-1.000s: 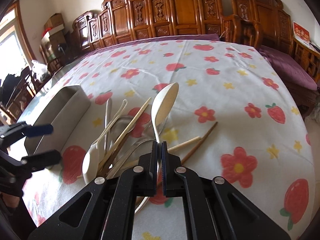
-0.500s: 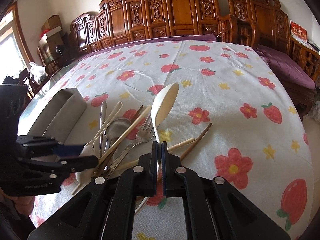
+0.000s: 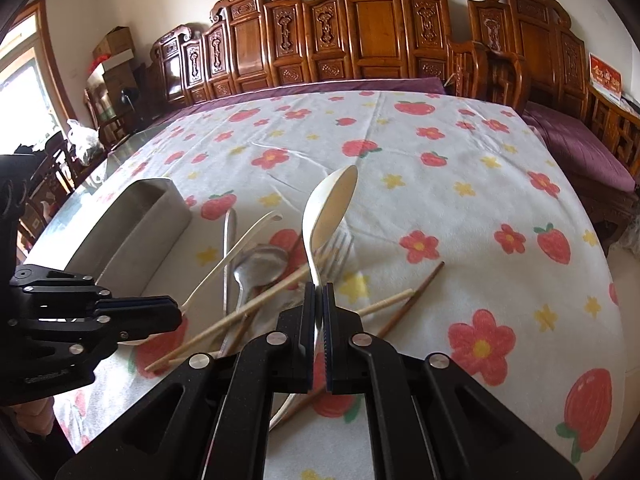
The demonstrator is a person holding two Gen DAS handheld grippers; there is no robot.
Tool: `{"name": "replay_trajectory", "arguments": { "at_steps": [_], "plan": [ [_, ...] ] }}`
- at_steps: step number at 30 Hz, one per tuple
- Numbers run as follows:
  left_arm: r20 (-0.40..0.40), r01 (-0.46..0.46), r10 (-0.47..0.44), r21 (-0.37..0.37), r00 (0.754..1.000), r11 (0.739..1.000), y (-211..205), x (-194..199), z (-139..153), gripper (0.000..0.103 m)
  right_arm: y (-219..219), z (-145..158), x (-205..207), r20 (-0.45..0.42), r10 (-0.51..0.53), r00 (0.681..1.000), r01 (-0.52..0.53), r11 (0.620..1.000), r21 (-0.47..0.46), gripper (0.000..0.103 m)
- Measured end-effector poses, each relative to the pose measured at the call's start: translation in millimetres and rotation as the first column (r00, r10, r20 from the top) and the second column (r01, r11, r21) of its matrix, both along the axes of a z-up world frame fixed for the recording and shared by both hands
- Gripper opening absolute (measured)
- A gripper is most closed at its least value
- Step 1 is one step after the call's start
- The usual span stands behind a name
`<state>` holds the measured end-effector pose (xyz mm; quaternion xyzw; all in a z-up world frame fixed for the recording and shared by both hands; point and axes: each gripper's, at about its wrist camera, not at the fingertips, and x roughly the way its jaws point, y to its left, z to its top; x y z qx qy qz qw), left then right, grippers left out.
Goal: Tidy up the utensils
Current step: 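Grasp a white plastic spoon with the right gripper while the left gripper grasps another white spoon, then carry both white spoons over the grey tray while the left gripper opens to drop its spoon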
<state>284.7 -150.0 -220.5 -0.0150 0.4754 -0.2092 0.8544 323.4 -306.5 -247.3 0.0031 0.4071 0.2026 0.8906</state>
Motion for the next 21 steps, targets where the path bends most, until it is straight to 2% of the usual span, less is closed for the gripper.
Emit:
{"name": "replay_trajectory", "arguments": {
  "at_steps": [12, 21],
  "plan": [
    [0.052, -0.053, 0.052, 0.015, 0.997, 0.998, 55, -13, 34, 0.002, 36, 32, -19, 0.072, 0.062, 0.995, -0.063, 0.998, 0.005, 0.004],
    [0.095, -0.118, 0.111, 0.064, 0.989, 0.991, 103, -18, 43, 0.002, 54, 30, -23, 0.069, 0.06, 0.996, -0.061, 0.998, 0.016, 0.004]
  ]
}}
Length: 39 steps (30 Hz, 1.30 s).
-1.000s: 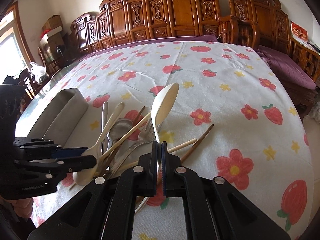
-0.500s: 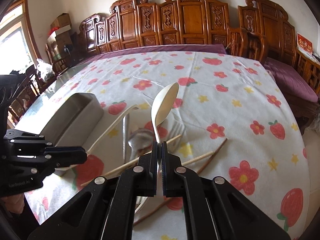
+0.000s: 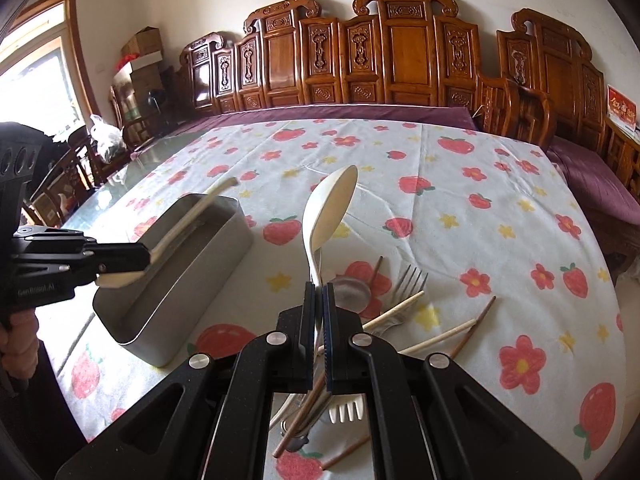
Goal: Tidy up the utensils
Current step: 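Carry both white spoons over the grey tray while the left gripper opens to drop its spoon, then lower the white spoon into the tray and open the right gripper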
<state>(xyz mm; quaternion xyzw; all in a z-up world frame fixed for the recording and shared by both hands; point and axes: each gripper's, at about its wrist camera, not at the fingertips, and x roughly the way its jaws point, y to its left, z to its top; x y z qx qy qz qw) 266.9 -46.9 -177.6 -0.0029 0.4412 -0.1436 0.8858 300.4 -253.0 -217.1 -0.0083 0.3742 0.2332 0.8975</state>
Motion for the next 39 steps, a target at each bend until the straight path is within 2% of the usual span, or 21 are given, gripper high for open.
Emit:
{"name": "replay_trajectory", "arguments": {
  "at_steps": [10, 16, 20, 28, 39],
  "plan": [
    [-0.033, -0.103, 0.102, -0.015, 0.994, 0.995, 46, 8, -19, 0.002, 18, -7, 0, -0.007, 0.014, 1.0, -0.014, 0.999, -0.029, 0.004],
    [-0.05, -0.126, 0.125, -0.011, 0.991, 0.992, 56, 8, -28, 0.003, 33, -6, -5, -0.007, 0.037, 0.999, -0.037, 0.999, -0.028, 0.004],
    [-0.06, -0.132, 0.131, -0.017, 0.99, 0.991, 61, 8, -32, 0.009, 44, -2, -10, 0.0, 0.043, 0.999, -0.043, 0.999, -0.032, 0.004],
    [0.013, -0.141, 0.141, -0.012, 0.99, 0.99, 78, -3, -8, 0.018, 77, 11, -21, 0.017, 0.078, 0.997, -0.077, 0.995, -0.056, 0.004],
    [0.094, -0.205, 0.203, 0.004, 0.975, 0.979, 122, -13, 18, 0.018, 144, 17, -18, -0.002, 0.126, 0.992, -0.126, 0.991, -0.055, 0.004]
  ]
}}
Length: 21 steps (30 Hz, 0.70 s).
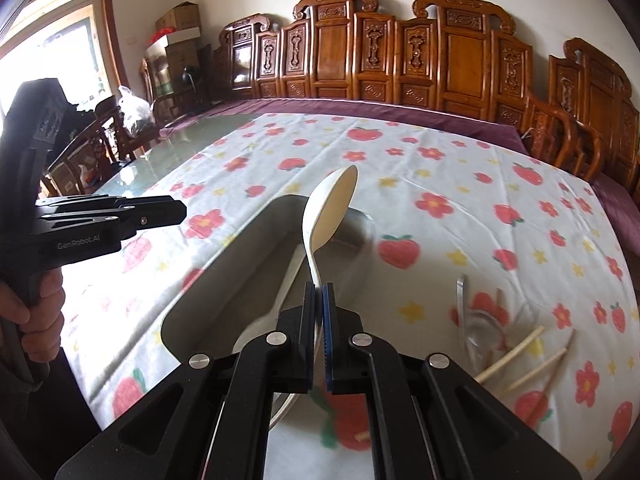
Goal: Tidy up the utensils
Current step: 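Lower the white spoon into the tray and open the right gripper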
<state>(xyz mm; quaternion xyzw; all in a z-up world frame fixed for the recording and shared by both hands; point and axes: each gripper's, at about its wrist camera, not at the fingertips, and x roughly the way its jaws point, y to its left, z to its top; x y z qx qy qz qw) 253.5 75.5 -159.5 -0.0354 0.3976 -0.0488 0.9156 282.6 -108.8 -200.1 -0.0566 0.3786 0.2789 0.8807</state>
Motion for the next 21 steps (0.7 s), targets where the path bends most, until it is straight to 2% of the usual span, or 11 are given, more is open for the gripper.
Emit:
{"name": "replay_trajectory", "arguments": {
  "at_steps": [4, 13, 21],
  "plan": [
    [0.012, -0.016, 0.015, 0.027, 1.0, 1.0, 9, -2, 2, 0.018, 19, -6, 10, -0.021, -0.004, 1.0, 0.004, 1.0, -0.013, 0.004],
    [0.013, -0.017, 0.016, 0.022, 1.0, 1.0, 19, -4, 3, 0.018, 49, -34, 28, -0.097, -0.018, 0.995, 0.016, 1.0, -0.024, 0.005],
    [0.009, -0.002, 0.001, 0.019, 1.0, 1.0, 14, -4, 2, 0.019, 45, -35, 26, -0.105, -0.004, 0.994, 0.003, 1.0, -0.009, 0.005]
  ]
}}
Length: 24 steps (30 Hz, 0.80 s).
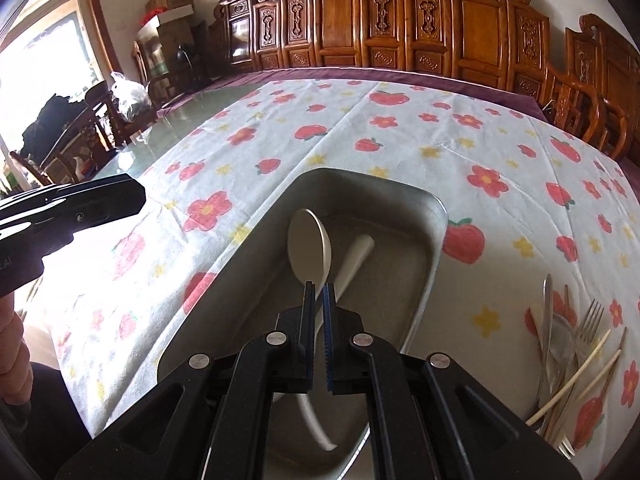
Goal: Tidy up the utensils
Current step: 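Lower the white spoon into the tray and open the right gripper, then grasp a wooden chopstick from the pile with the left gripper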
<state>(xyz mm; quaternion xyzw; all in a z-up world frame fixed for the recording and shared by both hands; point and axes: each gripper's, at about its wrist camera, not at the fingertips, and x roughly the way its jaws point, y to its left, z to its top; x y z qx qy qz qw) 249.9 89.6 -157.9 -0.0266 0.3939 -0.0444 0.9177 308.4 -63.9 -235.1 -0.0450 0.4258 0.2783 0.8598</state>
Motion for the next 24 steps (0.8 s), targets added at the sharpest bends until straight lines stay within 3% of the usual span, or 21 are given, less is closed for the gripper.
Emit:
{"name": "replay_trajectory", "arguments": {
  "at_steps": [11, 17, 21, 24],
  "plan": [
    [0.021, 0.061, -0.06, -0.015, 0.998, 0.998, -36, -7, 4, 0.026, -79, 44, -35, 0.082, -0.05, 0.995, 0.053, 0.998, -0.028, 0.005],
    [0.031, 0.097, -0.096, -0.031, 0.995, 0.995, -61, -13, 4, 0.026, -131, 51, -53, 0.1, -0.119, 0.988, 0.127, 0.989, -0.075, 0.005],
    [0.031, 0.123, -0.122, -0.029, 0.992, 0.992, -77, -14, 1, 0.026, -162, 43, -57, 0.099, -0.179, 0.979, 0.189, 0.977, -0.097, 0.024],
    [0.031, 0.138, -0.137, -0.038, 0.99, 0.99, -86, -15, -2, 0.026, -181, 30, -54, 0.086, -0.215, 0.973, 0.224, 0.968, -0.114, 0.026]
  ]
}}
